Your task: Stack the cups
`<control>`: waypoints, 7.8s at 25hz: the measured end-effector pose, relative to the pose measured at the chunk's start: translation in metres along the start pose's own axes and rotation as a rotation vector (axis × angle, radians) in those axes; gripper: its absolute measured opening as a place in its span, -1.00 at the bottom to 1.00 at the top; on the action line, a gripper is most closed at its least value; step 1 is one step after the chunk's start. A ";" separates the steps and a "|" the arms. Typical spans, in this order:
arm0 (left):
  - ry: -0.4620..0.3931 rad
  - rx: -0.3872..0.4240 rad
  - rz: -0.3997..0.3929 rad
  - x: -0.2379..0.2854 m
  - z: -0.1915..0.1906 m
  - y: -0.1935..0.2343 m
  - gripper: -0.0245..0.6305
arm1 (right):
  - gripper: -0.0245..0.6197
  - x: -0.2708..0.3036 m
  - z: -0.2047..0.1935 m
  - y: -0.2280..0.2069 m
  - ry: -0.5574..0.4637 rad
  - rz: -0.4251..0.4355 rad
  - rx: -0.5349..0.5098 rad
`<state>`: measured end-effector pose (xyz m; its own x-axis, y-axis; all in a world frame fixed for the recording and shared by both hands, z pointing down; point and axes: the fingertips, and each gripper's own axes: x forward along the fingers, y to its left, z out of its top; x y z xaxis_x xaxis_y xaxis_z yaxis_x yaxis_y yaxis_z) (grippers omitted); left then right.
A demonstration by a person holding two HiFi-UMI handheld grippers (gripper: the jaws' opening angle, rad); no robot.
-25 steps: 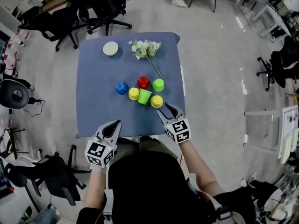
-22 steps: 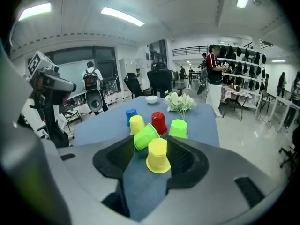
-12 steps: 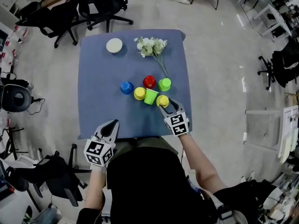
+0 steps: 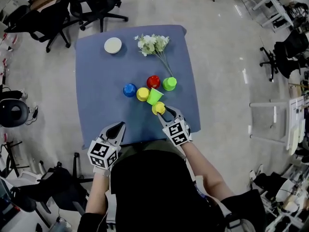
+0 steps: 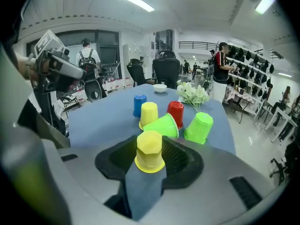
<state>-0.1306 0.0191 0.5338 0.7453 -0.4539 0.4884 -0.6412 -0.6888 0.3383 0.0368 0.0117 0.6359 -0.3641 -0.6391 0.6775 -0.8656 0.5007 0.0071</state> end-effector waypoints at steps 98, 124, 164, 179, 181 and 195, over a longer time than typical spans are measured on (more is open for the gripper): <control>0.064 -0.144 0.118 0.028 -0.024 -0.026 -0.90 | 0.05 0.038 -0.011 -0.005 0.107 0.458 0.747; 0.046 -0.159 0.143 0.020 -0.025 -0.020 -0.90 | -0.12 0.042 -0.003 0.012 0.107 0.501 0.850; 0.013 -0.214 0.234 0.009 -0.040 -0.030 -0.90 | -0.28 0.031 0.011 -0.115 0.043 -0.003 0.158; 0.053 -0.143 0.146 0.018 -0.036 -0.017 -0.90 | -0.28 0.010 -0.034 -0.038 0.117 0.081 0.136; 0.052 -0.137 0.141 0.018 -0.034 -0.014 -0.90 | -0.28 0.010 -0.035 -0.033 0.121 0.079 0.125; 0.072 -0.052 0.120 0.041 -0.021 0.030 -0.61 | -0.09 -0.008 -0.033 -0.040 0.126 0.030 0.245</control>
<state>-0.1235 -0.0082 0.5809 0.6490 -0.4879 0.5838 -0.7347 -0.6013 0.3142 0.0858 0.0155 0.6541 -0.3586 -0.5408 0.7609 -0.9179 0.3525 -0.1820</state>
